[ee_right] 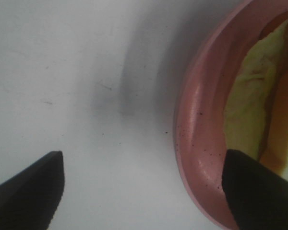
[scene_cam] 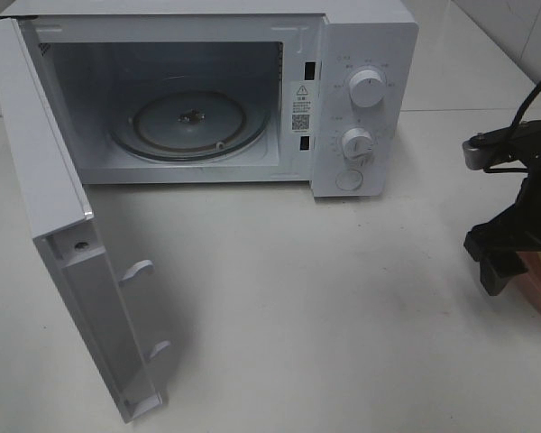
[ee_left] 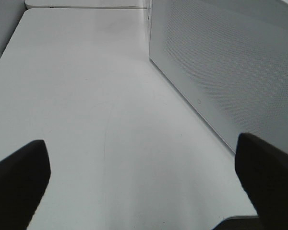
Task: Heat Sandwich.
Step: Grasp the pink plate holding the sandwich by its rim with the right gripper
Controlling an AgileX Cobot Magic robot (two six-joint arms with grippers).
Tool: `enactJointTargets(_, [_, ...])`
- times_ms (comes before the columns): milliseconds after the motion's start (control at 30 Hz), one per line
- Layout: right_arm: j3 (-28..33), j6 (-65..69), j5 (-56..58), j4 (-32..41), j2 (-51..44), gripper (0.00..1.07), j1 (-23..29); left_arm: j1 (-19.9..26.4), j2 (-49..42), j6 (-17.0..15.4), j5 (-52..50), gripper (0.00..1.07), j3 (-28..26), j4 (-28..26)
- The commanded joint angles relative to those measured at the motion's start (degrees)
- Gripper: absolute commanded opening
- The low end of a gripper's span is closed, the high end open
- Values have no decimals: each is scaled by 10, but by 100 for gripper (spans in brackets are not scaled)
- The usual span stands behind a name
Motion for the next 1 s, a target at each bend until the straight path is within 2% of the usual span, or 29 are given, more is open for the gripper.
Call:
enactJointTargets(33, [-2,5,-14,-3,22,84,-21,1,-9,1,-7,100,2,-2])
enactJointTargets(300, [-2,7,-39,-3,52,83,-23,1,-9,1,-7,100,2,-2])
enactJointTargets(467, [-2,16,-52,-6,72,82,-44,1,-9,1,-7,100,2,-2])
enactJointTargets(1000, [-1,16,-80,-6,102,80,-44,1,-9,1,-7,100,2,-2])
